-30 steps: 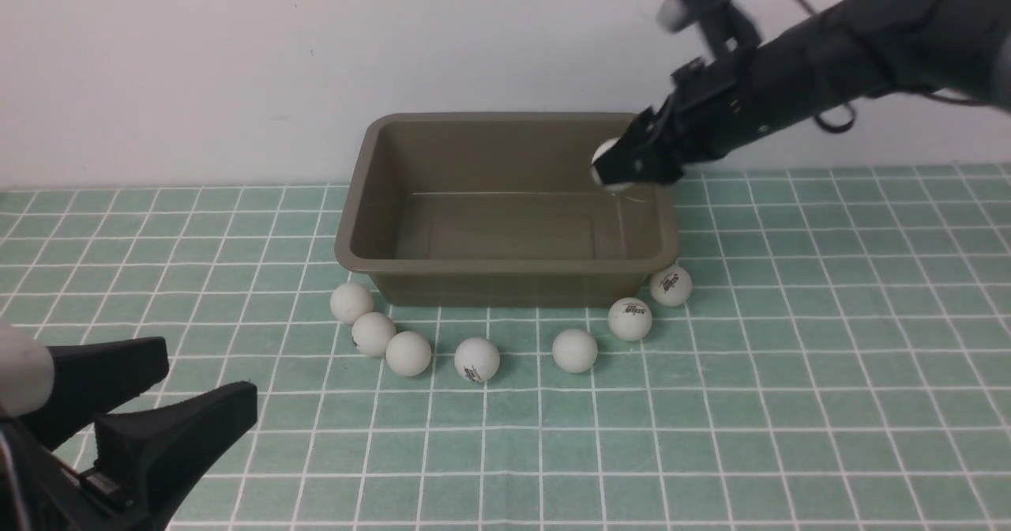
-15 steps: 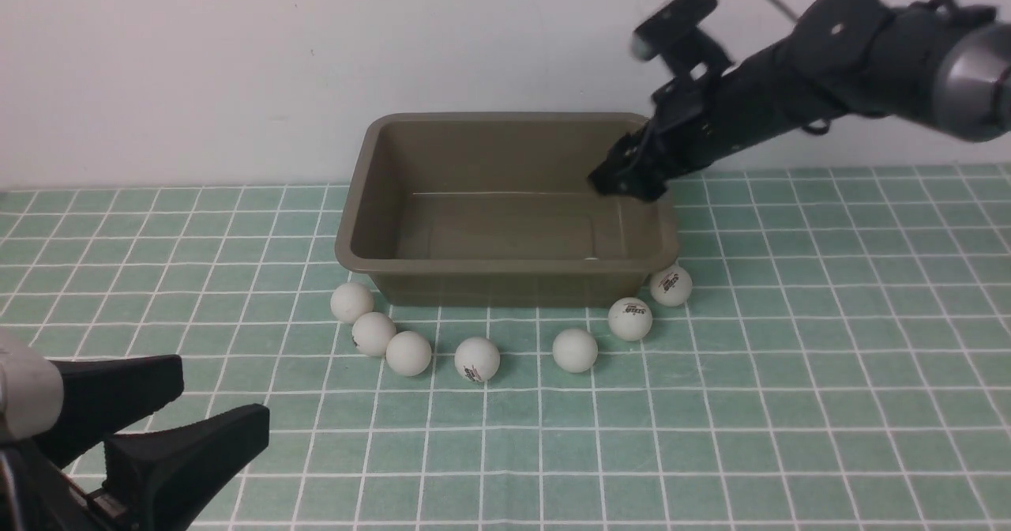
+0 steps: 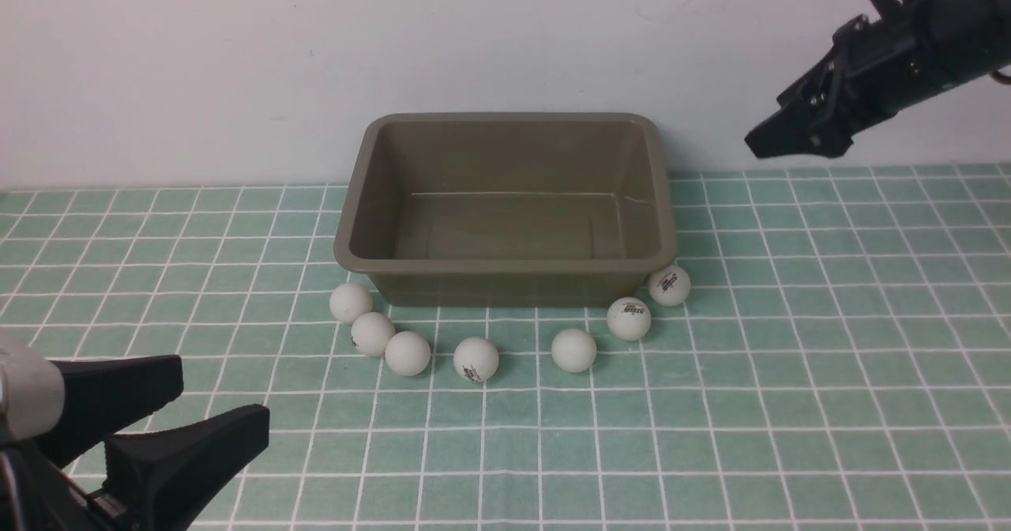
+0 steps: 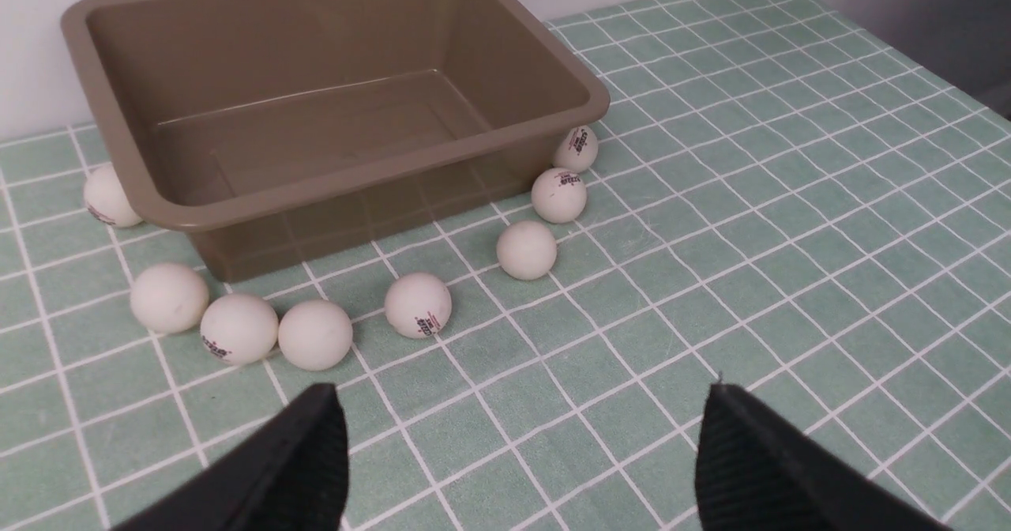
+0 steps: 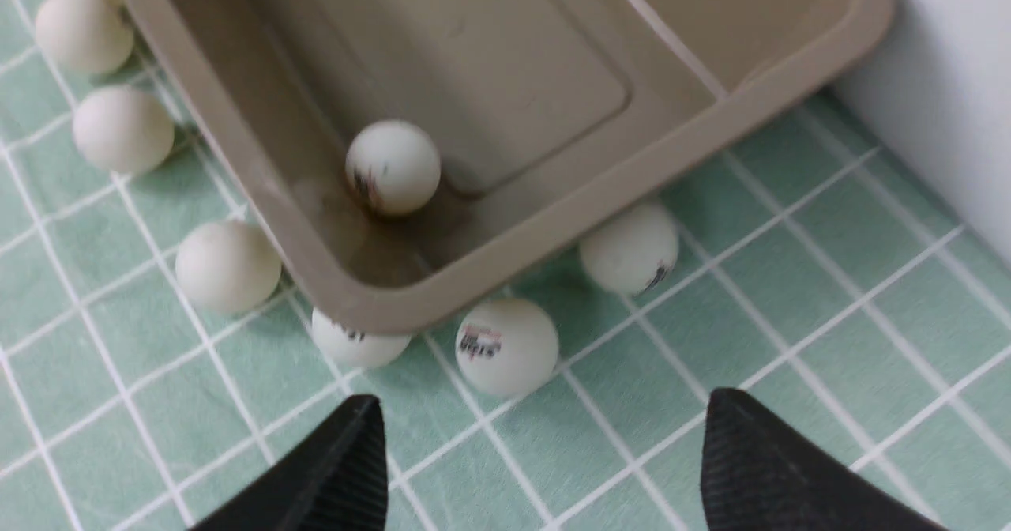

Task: Put the table tennis balls in the box on the green coffee tablecloth.
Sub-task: 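Reach for and grasp a ping pong ball on the table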

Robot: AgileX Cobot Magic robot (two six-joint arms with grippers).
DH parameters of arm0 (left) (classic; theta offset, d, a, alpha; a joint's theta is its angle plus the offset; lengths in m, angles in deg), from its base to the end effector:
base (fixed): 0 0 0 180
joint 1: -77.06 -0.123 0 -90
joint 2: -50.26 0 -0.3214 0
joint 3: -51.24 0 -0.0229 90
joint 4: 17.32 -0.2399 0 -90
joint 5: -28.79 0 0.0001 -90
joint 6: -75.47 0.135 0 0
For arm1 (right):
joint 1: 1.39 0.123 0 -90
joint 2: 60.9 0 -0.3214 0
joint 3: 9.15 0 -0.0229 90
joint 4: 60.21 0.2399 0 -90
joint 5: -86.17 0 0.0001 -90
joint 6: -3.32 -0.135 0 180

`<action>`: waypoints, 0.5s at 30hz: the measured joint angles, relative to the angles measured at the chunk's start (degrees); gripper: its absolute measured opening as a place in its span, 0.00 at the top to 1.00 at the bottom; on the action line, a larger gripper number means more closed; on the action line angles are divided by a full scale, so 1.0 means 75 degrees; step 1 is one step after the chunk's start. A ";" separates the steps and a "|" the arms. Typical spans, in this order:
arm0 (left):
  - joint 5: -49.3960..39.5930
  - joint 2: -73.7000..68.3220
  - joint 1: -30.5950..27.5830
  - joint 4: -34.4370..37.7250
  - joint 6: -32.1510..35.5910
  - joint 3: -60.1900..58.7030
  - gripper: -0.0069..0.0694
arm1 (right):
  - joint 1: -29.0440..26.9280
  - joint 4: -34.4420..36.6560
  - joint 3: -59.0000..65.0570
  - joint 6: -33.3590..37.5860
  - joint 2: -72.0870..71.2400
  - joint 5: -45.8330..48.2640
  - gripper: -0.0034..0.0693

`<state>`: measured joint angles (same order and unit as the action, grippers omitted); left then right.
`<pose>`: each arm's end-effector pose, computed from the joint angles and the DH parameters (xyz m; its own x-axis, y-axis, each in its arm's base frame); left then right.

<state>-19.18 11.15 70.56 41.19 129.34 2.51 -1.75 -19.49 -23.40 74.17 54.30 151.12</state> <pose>0.0909 -0.0758 0.3087 -0.4110 0.0390 -0.9108 0.5168 0.8330 -0.1976 0.4156 0.0772 0.2888 -0.4328 -0.6226 -0.6519 -0.8539 0.5149 0.0750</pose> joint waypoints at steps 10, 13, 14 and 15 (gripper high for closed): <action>0.0000 0.0000 0.0000 -0.0014 0.0000 0.0000 0.21 | 0.0162 0.0283 0.1451 0.0912 0.0000 -0.1120 0.29; 0.0000 0.0000 0.0000 -0.0014 0.0000 0.0000 0.21 | 0.0333 0.0791 0.2050 0.1602 0.0000 -0.1732 0.29; 0.0000 0.0000 0.0000 -0.0014 0.0000 0.0000 0.21 | 0.0403 0.0868 0.2166 0.1790 0.0000 -0.1919 0.29; 0.0000 0.0000 0.0000 -0.0014 0.0000 0.0000 0.21 | 0.0462 0.1042 0.2307 0.1915 0.0000 -0.2120 0.29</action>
<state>-19.18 11.15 70.56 41.08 129.34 2.51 1.71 -11.67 -6.09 88.53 54.30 135.22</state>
